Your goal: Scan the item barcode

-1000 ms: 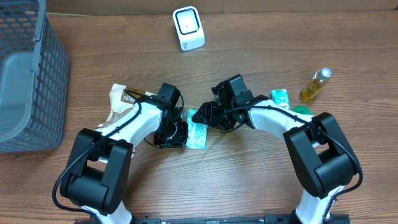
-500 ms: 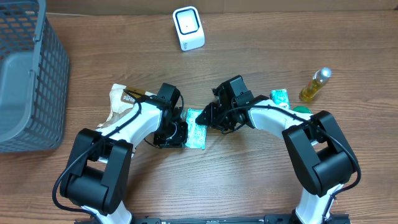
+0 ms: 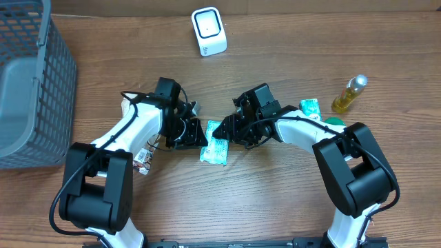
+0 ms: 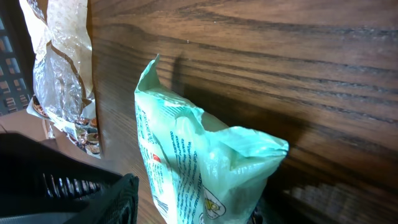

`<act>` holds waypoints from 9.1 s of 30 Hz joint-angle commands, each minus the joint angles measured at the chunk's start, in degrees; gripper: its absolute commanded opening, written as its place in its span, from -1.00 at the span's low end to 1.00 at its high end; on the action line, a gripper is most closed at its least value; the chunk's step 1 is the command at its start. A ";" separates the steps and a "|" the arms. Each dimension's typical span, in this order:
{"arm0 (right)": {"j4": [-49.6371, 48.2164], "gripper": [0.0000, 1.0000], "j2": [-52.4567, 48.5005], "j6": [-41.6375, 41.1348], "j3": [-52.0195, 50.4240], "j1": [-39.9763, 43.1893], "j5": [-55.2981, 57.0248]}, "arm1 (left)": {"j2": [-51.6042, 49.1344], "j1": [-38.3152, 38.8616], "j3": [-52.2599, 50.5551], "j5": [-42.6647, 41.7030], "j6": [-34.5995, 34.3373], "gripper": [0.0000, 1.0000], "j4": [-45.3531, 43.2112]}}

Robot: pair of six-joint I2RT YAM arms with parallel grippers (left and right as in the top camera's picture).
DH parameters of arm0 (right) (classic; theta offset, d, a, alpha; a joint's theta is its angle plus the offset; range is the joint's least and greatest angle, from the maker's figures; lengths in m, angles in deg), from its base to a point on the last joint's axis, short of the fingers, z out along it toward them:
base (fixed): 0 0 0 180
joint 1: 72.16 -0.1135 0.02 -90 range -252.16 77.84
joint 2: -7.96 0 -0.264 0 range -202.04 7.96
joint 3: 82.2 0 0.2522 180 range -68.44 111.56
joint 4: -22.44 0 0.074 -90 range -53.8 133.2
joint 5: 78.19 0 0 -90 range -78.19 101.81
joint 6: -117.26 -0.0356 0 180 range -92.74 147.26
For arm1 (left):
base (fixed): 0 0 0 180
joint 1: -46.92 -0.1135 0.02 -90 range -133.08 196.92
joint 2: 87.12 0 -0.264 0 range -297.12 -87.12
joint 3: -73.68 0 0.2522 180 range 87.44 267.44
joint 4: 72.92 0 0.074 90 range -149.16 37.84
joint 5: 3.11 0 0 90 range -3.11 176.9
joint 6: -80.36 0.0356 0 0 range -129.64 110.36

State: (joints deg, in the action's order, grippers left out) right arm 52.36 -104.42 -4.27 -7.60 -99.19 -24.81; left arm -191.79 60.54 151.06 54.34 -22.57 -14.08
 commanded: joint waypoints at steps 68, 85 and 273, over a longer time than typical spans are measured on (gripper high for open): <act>0.48 0.14 -2.01 -0.17 -0.90 -0.15 1.44 | -5.05 4.20 -4.96 8.72 -6.12 -0.30 -8.66; -0.11 -0.13 -3.43 -0.20 -0.90 1.97 -1.64 | -5.62 4.02 -5.55 9.66 -6.84 -0.31 -8.76; -21.77 -0.93 -29.90 56.63 53.92 -4.81 54.97 | 13.60 -17.31 -3.67 36.13 -4.85 0.99 -11.65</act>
State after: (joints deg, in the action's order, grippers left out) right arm 28.97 -134.18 53.35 45.47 -103.05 30.29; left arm -177.58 43.43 147.12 89.77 -28.71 -25.75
